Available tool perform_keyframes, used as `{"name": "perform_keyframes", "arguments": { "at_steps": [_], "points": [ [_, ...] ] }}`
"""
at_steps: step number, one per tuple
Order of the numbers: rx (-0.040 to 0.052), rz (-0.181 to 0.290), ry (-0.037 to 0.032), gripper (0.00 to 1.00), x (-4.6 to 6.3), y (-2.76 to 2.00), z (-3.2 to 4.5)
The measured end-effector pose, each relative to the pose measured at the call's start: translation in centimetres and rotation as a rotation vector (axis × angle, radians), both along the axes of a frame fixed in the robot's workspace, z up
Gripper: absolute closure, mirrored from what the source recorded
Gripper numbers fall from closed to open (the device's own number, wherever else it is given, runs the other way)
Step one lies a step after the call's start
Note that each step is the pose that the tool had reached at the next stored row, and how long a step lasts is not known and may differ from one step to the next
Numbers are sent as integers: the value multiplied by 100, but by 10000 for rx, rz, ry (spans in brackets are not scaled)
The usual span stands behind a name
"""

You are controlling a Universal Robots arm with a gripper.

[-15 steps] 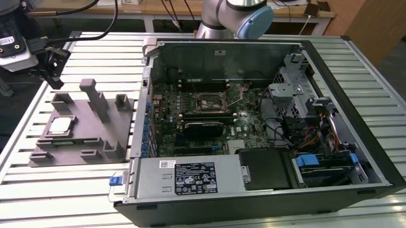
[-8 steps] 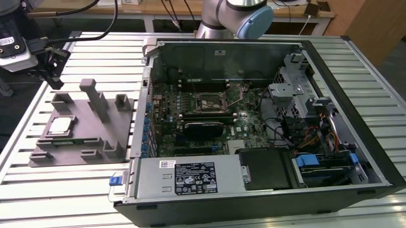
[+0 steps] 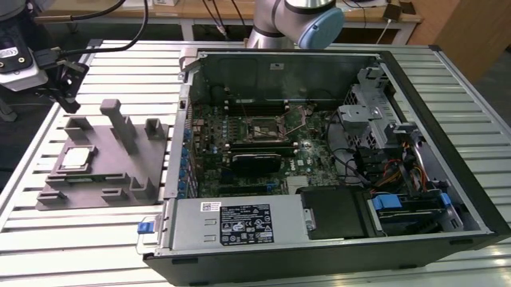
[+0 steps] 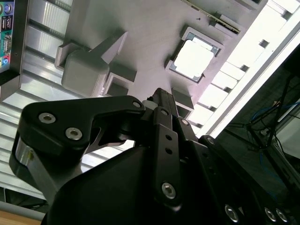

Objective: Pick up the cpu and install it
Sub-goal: 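Pick up the cpu and move it towards the insertion slot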

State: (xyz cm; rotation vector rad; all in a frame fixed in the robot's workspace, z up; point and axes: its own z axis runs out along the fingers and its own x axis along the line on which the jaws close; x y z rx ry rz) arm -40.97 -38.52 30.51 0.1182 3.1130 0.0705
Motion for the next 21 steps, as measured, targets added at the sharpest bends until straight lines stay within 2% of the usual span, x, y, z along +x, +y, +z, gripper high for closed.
{"name": "perform_keyframes", "arguments": {
  "at_steps": [7, 14, 21],
  "points": [
    [22, 1, 0, 89, -46, -40, -72],
    [56, 1, 1, 89, -79, -131, -153],
    [69, 1, 1, 89, -113, -186, -237]
  ]
}}
